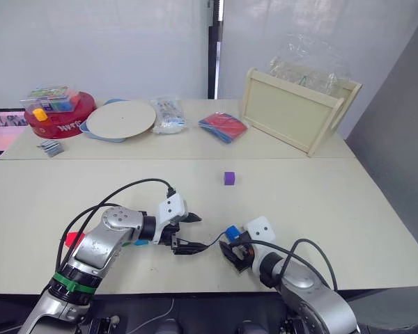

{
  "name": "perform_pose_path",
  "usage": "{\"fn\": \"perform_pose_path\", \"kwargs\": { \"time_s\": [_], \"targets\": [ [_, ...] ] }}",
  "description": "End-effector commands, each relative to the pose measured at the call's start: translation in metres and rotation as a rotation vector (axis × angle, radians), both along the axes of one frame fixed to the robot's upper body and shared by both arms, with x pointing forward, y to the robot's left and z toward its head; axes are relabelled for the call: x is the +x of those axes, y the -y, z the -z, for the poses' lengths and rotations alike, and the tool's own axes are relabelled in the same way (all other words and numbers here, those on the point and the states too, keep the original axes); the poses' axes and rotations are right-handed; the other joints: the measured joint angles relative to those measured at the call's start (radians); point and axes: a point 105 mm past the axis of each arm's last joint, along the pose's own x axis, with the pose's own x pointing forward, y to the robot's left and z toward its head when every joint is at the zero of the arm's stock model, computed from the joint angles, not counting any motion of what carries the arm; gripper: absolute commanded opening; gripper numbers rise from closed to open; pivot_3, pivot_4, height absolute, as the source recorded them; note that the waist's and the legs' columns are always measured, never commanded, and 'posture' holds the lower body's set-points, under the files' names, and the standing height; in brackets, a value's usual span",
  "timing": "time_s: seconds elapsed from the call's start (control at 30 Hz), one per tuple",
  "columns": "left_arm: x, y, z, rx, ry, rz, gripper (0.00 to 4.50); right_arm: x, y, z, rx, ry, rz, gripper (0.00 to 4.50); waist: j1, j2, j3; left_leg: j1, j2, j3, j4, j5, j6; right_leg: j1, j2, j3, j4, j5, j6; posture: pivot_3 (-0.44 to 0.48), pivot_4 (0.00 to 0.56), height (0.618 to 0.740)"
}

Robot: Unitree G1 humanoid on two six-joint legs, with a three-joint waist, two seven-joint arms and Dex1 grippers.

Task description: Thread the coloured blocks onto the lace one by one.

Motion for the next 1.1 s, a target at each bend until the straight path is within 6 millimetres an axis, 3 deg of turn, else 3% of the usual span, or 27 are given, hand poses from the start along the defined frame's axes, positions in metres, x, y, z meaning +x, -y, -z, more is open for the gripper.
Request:
{"fn": "perform_pose_path", "kwargs": {
  "time_s": [0.03, 0.13, 0.2, 0.33, 0.43, 0.53, 0.73, 0.93, 1.0, 1.1],
  "targets": [
    [0.000, 0.004, -0.011, -0.029, 0.035, 0.011, 4.50, -0.002, -0.003, -0.003, 0.006, 0.014, -0.030, 2.61, -0.001, 0.000, 0.000, 0.000, 0.000, 0.000, 0.000, 0.000, 0.000, 0.000, 0.000, 0.000, 0.000, 0.000, 0.000, 0.000, 0.150, 0.740],
    [-0.001, 0.004, -0.012, -0.030, 0.037, 0.011, 4.50, -0.002, -0.004, -0.003, 0.006, 0.015, -0.058, 1.59, -0.001, 0.000, 0.000, 0.000, 0.000, 0.000, 0.000, 0.000, 0.000, 0.000, 0.000, 0.000, 0.000, 0.000, 0.000, 0.000, 0.150, 0.740],
    [-0.001, 0.005, -0.014, -0.033, 0.041, 0.016, 4.50, -0.002, -0.005, -0.005, 0.002, 0.028, -0.108, 1.26, -0.001, 0.000, 0.000, 0.000, 0.000, 0.000, 0.000, 0.000, 0.000, 0.000, 0.000, 0.000, 0.000, 0.000, 0.000, 0.000, 0.150, 0.740],
    [-0.005, 0.004, -0.020, -0.036, 0.039, 0.044, 4.50, -0.007, -0.016, -0.011, -0.004, 0.065, -0.330, 1.26, -0.002, 0.000, 0.000, 0.000, 0.000, 0.000, 0.000, 0.000, 0.000, 0.000, 0.000, 0.000, 0.000, 0.000, 0.000, 0.000, 0.150, 0.740],
    [-0.014, 0.000, -0.024, -0.019, 0.035, 0.101, 4.50, -0.014, -0.021, -0.010, -0.060, 0.053, -0.604, 1.26, -0.006, 0.000, 0.000, 0.000, 0.000, 0.000, 0.000, 0.000, 0.000, 0.000, 0.001, 0.000, 0.000, 0.000, 0.000, 0.000, 0.150, 0.740],
    [-0.026, -0.006, -0.027, 0.018, 0.020, 0.166, 4.50, 0.002, -0.018, -0.013, -0.150, 0.060, -0.797, 1.26, -0.010, 0.000, 0.000, 0.001, 0.000, 0.000, 0.000, 0.000, 0.000, 0.000, 0.001, 0.000, 0.000, 0.000, 0.000, 0.000, 0.150, 0.740],
    [-0.036, -0.010, -0.015, 0.071, 0.014, 0.191, 4.50, 0.017, -0.015, 0.000, -0.275, 0.013, -0.953, 1.26, 0.000, 0.000, 0.000, 0.000, 0.001, 0.000, 0.000, 0.000, 0.000, 0.000, 0.001, 0.000, -0.001, 0.000, 0.000, 0.000, 0.150, 0.740],
    [-0.028, -0.003, -0.005, 0.080, 0.044, 0.156, 4.50, 0.023, -0.009, 0.013, -0.284, -0.068, -0.952, 1.26, 0.004, 0.000, 0.000, 0.000, 0.000, 0.000, 0.001, 0.000, 0.000, 0.001, 0.000, -0.001, -0.001, 0.000, 0.000, 0.000, 0.150, 0.740],
    [-0.027, -0.001, -0.004, 0.076, 0.047, 0.154, 4.50, 0.025, -0.009, 0.007, -0.244, -0.055, -0.919, 2.34, 0.003, 0.000, 0.000, 0.001, 0.000, 0.000, 0.001, 0.000, 0.000, 0.001, 0.000, 0.000, -0.001, 0.000, 0.000, 0.000, 0.150, 0.740],
    [-0.026, 0.002, -0.003, 0.070, 0.052, 0.156, 4.50, 0.026, -0.005, -0.005, -0.206, -0.035, -0.885, 3.34, 0.003, 0.000, 0.000, 0.000, 0.000, 0.000, 0.001, 0.000, 0.000, 0.001, 0.000, 0.000, 0.000, 0.000, 0.000, 0.000, 0.150, 0.740]
  ]
}}
